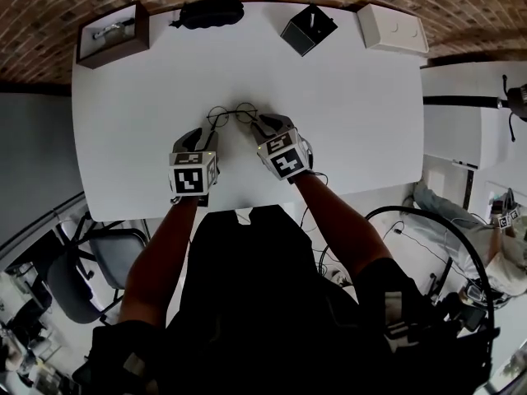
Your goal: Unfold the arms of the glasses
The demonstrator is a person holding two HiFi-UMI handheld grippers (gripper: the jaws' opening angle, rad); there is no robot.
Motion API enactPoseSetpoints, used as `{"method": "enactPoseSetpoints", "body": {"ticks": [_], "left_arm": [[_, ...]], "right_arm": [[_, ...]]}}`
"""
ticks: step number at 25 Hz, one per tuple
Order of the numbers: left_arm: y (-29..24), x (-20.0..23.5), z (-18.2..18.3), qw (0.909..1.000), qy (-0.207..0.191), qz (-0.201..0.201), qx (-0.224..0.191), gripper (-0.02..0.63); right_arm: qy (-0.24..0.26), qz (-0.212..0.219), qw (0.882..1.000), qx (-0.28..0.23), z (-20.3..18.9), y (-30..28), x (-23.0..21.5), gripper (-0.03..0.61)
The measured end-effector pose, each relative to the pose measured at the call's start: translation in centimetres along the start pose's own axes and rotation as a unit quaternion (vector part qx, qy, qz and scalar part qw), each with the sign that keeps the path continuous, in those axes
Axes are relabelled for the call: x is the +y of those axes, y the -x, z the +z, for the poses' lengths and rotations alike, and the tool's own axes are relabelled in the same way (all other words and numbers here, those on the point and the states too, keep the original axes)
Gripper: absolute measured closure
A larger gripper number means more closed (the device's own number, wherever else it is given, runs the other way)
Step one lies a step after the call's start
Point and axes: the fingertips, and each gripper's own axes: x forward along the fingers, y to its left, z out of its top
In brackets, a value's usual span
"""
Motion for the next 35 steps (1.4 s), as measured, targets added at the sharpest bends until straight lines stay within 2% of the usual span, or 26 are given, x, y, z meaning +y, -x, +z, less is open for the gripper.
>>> {"method": "enactPoseSetpoints", "body": {"ticks": [5,13,20,23,30,35], "left_arm": [[-0.9,-0.3,0.0,0.9995,-0.030,0.000,0.008,0.485],[-1.6,-0.2,-0.7,0.9983,-0.047,0.008,0.033,0.508],[-2.4,-0.6,-0.9,0.9974,-0.060,0.003,0.039,0.508],[-2.6,-0.1,-1.1,0.9974,-0.058,0.013,0.041,0.549],[-2.7,0.0,-1.1,0.9941,-0.093,0.018,0.054,0.563],[-2.7,-0.3,-1.1,0.9927,-0.104,0.013,0.060,0.575]], "right_arm": [[0.015,-0.001,1.000,0.006,-0.1,-0.4,-0.2,0.502],[0.066,-0.002,0.998,0.019,0.2,-0.6,0.4,0.528],[0.067,0.002,0.997,0.022,0.1,-0.6,0.5,0.541],[0.067,0.004,0.998,0.022,0.1,-0.5,0.5,0.543],[0.071,0.000,0.997,0.024,0.2,-0.6,0.6,0.546],[0.075,-0.003,0.997,0.024,0.2,-0.6,0.7,0.555]]}}
